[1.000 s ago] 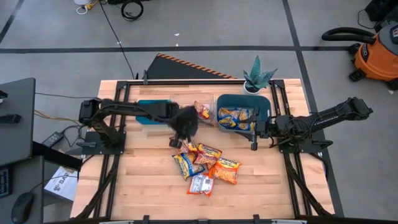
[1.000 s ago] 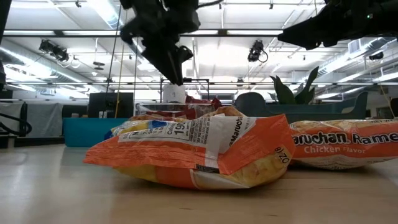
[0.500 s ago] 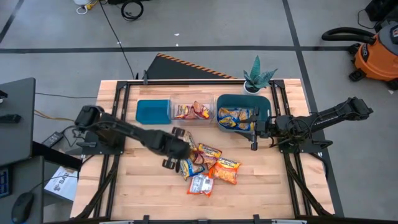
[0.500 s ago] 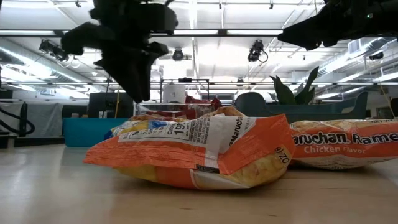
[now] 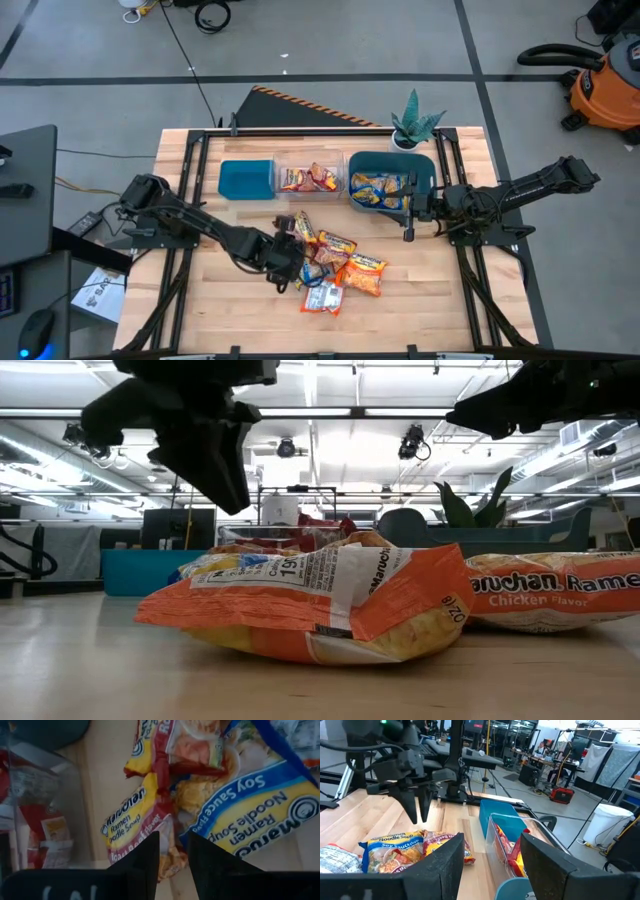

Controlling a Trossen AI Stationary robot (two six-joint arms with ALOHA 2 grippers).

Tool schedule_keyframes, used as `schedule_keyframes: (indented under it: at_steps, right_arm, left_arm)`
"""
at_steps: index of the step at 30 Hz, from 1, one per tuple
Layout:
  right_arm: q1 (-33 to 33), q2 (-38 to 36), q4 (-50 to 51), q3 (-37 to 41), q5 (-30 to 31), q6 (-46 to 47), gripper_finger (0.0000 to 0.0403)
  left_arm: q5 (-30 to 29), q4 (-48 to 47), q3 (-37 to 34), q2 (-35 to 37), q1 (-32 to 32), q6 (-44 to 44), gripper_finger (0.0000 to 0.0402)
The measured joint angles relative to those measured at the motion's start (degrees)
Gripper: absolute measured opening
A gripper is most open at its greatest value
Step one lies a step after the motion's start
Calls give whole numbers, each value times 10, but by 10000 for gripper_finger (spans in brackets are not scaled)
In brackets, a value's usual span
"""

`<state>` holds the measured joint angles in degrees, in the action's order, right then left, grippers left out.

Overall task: Sort Maruchan noodles
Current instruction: Put the red noodle pack into the transparent bin

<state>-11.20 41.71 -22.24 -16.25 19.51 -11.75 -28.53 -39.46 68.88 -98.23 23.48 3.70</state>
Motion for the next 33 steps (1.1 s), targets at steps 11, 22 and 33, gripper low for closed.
schedule_keyframes:
  at_steps: [11, 22, 33]
  right_arm:
    - [0, 3, -1, 0, 0, 0, 199]
    - [0, 4, -2, 0, 0, 2, 199]
    - [0, 4, -2, 0, 0, 2, 199]
  left_arm:
    - [-29, -1, 0, -52, 7, 1, 105]
    - [-56, -13, 0, -61, 6, 2, 105]
    - [-47, -27, 0, -65, -3, 13, 55]
